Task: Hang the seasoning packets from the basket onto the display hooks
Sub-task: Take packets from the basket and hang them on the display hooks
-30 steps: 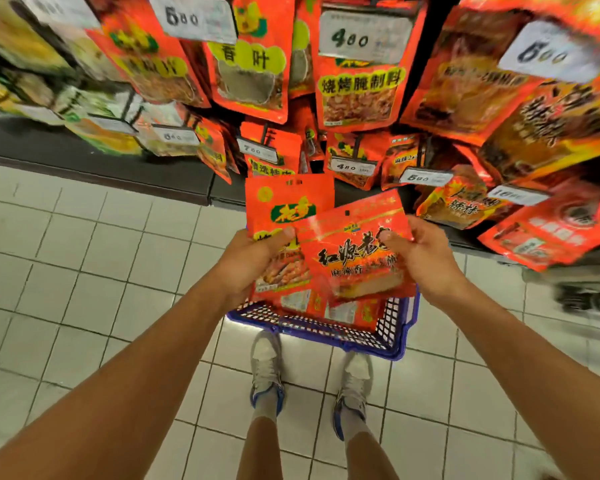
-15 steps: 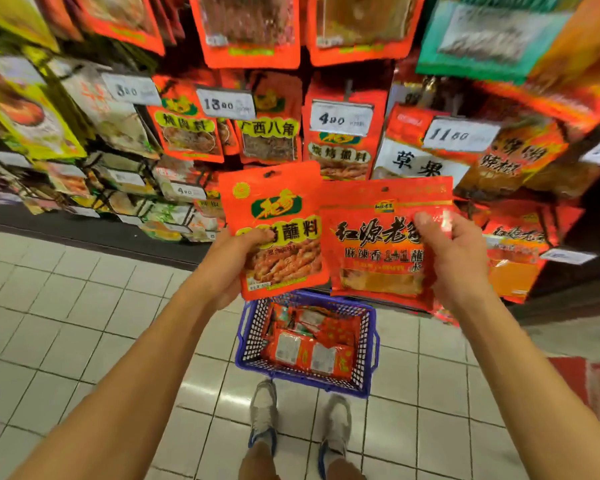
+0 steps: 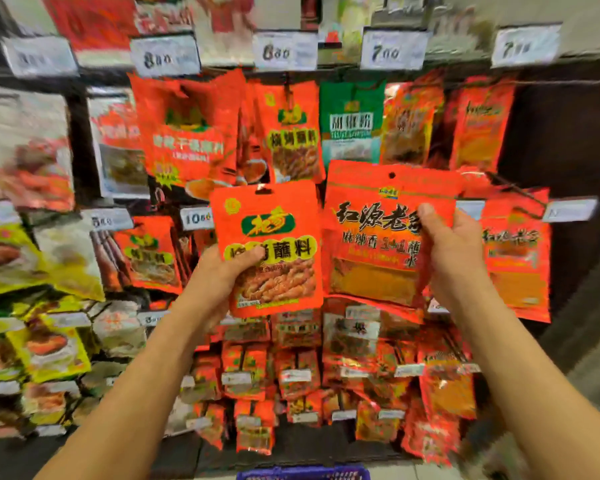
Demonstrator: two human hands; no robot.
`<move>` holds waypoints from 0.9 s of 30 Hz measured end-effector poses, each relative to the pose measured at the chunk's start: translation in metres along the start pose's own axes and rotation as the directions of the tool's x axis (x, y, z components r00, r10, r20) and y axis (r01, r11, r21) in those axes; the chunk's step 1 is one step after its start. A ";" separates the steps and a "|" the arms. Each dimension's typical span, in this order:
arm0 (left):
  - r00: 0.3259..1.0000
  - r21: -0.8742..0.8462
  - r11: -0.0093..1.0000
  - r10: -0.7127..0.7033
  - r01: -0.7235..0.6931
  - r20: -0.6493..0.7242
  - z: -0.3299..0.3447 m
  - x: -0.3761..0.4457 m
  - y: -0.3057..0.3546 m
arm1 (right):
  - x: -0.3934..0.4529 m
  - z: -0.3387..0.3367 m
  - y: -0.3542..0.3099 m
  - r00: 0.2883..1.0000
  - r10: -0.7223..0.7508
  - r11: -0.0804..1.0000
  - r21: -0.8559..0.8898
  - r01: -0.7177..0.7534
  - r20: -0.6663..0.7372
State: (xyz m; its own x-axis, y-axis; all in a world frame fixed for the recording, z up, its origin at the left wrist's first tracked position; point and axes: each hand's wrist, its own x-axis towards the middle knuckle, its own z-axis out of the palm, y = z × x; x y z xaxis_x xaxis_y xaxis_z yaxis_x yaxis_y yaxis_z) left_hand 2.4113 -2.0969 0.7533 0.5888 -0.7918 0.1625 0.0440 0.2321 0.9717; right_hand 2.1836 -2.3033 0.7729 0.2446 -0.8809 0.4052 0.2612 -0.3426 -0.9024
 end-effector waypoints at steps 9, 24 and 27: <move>0.981 -0.012 0.990 0.139 -0.139 0.135 0.066 0.041 0.066 | 0.028 -0.034 -0.084 0.991 -0.074 0.996 0.038 0.079 -0.113; 0.966 0.039 0.990 0.120 -0.132 0.231 0.243 0.083 0.033 | 0.116 -0.180 -0.062 0.978 -0.055 0.998 0.000 0.057 -0.199; 0.971 0.049 0.989 0.123 -0.136 0.204 0.281 0.091 0.029 | 0.149 -0.208 -0.058 0.978 -0.042 0.998 0.042 0.052 -0.205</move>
State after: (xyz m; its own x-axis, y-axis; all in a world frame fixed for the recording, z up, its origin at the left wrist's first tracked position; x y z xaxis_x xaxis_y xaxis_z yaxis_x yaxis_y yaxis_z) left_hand 2.2394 -2.3210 0.8439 0.4122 -0.8558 0.3125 -0.0764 0.3093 0.9479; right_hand 2.0105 -2.4831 0.8548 0.0368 -0.9138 0.4044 0.3121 -0.3739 -0.8734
